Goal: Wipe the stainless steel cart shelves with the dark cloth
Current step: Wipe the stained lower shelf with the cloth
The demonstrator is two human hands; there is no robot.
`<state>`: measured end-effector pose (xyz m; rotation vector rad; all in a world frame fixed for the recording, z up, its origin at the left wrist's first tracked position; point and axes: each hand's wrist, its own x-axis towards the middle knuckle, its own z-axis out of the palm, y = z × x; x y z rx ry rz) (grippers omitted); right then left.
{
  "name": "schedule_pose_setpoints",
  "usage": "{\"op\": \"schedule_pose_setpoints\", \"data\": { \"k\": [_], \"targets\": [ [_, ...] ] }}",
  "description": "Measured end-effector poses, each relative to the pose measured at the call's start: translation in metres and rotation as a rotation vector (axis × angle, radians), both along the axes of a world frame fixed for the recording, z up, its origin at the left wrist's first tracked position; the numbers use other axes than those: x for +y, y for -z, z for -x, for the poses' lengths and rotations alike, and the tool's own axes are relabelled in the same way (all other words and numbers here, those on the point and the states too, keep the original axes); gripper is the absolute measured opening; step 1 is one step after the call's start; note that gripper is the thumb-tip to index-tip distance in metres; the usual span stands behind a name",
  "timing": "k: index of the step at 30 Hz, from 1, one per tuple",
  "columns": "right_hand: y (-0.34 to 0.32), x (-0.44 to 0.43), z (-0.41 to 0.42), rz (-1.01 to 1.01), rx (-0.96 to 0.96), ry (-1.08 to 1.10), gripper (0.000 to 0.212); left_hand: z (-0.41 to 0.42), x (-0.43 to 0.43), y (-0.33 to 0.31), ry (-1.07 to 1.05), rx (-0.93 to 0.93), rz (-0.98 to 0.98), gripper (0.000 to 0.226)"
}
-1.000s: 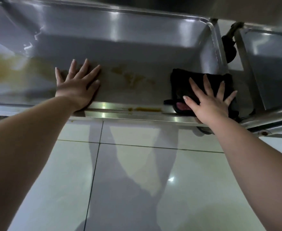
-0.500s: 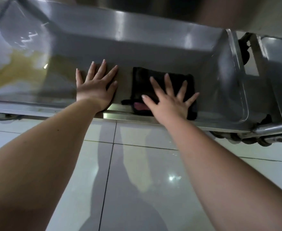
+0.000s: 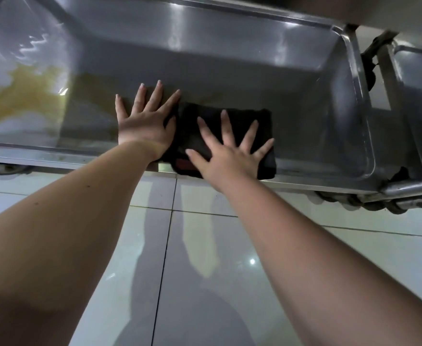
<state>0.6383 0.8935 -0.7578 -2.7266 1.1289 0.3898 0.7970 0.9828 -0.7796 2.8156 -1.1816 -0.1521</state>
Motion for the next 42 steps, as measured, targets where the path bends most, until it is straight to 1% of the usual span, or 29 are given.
{"op": "schedule_pose_setpoints", "data": {
  "k": [2, 5, 9, 12, 14, 16, 19, 21, 24, 27, 31, 33, 35, 38, 40, 42],
  "targets": [
    [0.0, 0.005, 0.001, -0.021, 0.017, -0.026, 0.069, 0.001, 0.001, 0.0, 0.001, 0.006, 0.001, 0.054],
    [0.002, -0.028, 0.035, 0.004, 0.02, -0.012, 0.066, 0.002, 0.001, -0.002, -0.003, 0.017, 0.016, 0.052],
    [-0.004, -0.094, 0.098, 0.006, 0.077, 0.174, 0.064, 0.003, 0.002, -0.002, -0.004, 0.016, 0.025, 0.052],
    [-0.008, -0.123, 0.112, -0.009, 0.081, 0.315, 0.065, 0.004, 0.001, -0.001, -0.005, 0.005, 0.032, 0.052],
    [-0.006, -0.126, 0.087, 0.019, 0.058, 0.41, 0.066, 0.003, 0.0, 0.001, -0.004, 0.001, 0.028, 0.053],
    [-0.003, -0.121, 0.04, 0.042, 0.025, 0.435, 0.066, 0.002, -0.001, 0.003, 0.002, -0.005, 0.034, 0.053],
    [-0.002, -0.107, -0.042, 0.012, -0.014, 0.29, 0.066, -0.002, -0.001, 0.005, 0.01, -0.005, 0.037, 0.054],
    [-0.003, -0.095, -0.082, -0.022, -0.029, 0.183, 0.067, -0.004, 0.0, 0.006, 0.006, -0.002, 0.027, 0.055],
    [-0.003, -0.086, -0.096, -0.035, -0.036, 0.125, 0.067, -0.004, 0.0, 0.006, 0.003, -0.008, 0.017, 0.056],
    [-0.003, -0.075, -0.064, -0.04, -0.034, 0.127, 0.066, -0.003, 0.0, 0.005, 0.014, 0.002, 0.014, 0.055],
    [0.002, -0.057, 0.015, -0.028, 0.029, 0.165, 0.066, -0.002, 0.001, 0.004, 0.006, 0.013, 0.033, 0.055],
    [0.001, -0.075, 0.055, -0.004, 0.056, 0.21, 0.065, -0.002, 0.001, 0.004, 0.007, 0.013, 0.038, 0.055],
    [-0.003, -0.106, 0.085, -0.005, 0.057, 0.327, 0.066, -0.002, 0.001, 0.004, 0.008, 0.015, 0.041, 0.055],
    [-0.006, -0.126, 0.096, -0.014, 0.06, 0.487, 0.068, -0.003, 0.0, 0.004, 0.016, 0.011, 0.044, 0.055],
    [-0.005, -0.113, 0.083, 0.004, 0.068, 0.492, 0.068, -0.003, 0.0, 0.005, 0.019, 0.015, 0.042, 0.054],
    [-0.002, -0.089, 0.062, 0.026, 0.05, 0.416, 0.068, -0.004, 0.0, 0.005, 0.019, 0.022, 0.041, 0.054]
  ]
}}
